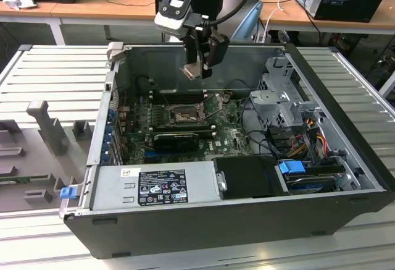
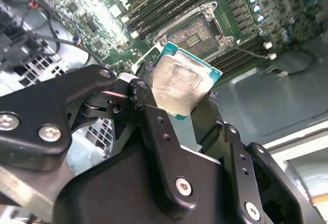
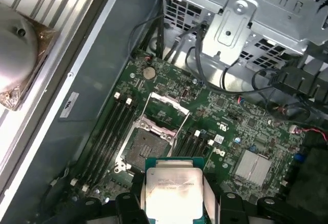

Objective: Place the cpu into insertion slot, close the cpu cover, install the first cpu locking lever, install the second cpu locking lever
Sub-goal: 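Place the cpu into insertion slot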

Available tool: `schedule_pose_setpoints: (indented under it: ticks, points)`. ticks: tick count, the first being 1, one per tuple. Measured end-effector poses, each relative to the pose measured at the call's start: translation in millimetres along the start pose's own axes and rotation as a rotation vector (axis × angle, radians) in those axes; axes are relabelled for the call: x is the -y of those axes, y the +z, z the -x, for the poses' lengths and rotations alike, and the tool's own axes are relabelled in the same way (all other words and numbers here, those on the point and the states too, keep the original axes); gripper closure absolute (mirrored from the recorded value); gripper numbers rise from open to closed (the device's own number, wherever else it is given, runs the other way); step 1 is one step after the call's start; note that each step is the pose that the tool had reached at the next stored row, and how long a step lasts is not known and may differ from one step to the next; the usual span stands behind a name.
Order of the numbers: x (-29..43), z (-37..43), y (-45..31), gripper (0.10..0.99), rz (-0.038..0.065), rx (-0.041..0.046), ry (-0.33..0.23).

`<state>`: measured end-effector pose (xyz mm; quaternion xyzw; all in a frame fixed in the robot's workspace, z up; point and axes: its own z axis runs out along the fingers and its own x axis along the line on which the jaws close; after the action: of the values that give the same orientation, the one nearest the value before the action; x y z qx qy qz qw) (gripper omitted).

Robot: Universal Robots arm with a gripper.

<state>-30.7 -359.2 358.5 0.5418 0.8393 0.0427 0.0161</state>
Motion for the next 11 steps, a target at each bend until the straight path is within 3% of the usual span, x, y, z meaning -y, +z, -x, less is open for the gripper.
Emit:
schedule_pose_setpoints:
  ticks: [4, 11]
  points:
    - [0.0, 0.0, 0.9, 0.549, 0.001, 0.0075, 0.084]
    - [0.7, 0.2, 8.4, 0.549, 0.001, 0.0085, 0.088]
